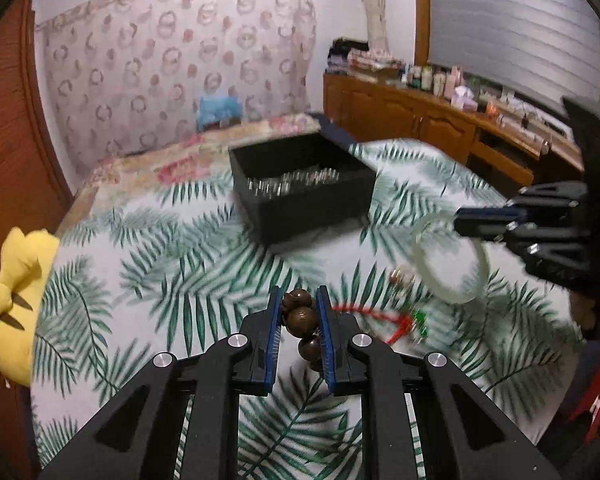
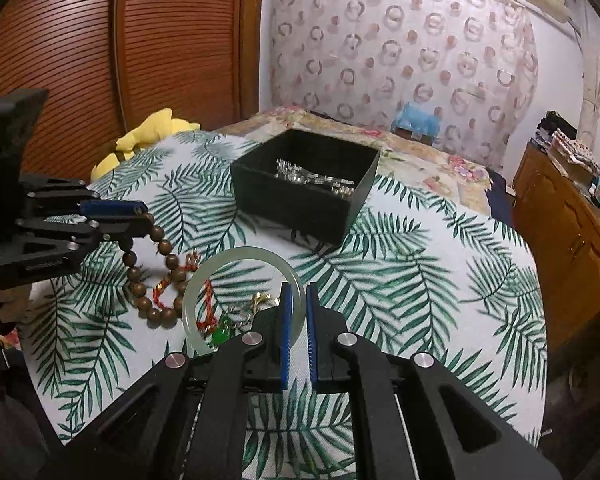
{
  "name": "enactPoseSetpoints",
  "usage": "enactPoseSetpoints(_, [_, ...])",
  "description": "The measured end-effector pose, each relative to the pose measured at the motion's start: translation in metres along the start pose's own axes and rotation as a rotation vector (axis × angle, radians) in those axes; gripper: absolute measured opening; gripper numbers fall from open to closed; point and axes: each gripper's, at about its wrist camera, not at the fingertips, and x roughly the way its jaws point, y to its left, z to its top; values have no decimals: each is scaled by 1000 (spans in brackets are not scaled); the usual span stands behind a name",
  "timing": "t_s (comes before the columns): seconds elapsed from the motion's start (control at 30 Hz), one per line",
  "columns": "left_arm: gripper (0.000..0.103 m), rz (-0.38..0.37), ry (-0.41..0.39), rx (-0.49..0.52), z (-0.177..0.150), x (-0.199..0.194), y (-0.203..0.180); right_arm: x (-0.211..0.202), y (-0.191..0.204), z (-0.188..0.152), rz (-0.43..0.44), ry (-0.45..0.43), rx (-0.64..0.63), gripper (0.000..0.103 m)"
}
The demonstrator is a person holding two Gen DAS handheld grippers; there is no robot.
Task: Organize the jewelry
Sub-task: 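Grasp wooden bead bracelet with left tool while right tool lifts jade bangle, then lower jade bangle into black box with right tool while left tool drops bracelet in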
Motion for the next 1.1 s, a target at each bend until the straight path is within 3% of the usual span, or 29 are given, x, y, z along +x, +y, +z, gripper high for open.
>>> enactPoseSetpoints(0.3, [16, -6, -92, 18, 40, -22, -9, -2, -27, 20, 11, -40, 30, 8])
enactPoseSetpoints(0.63, [16, -15, -124, 5, 77, -16, 5, 13, -50, 54, 31, -64, 33, 8])
enactPoseSetpoints(1.1, [16, -41, -126, 27, 131, 29, 14, 47, -82, 86, 42, -70, 54, 8])
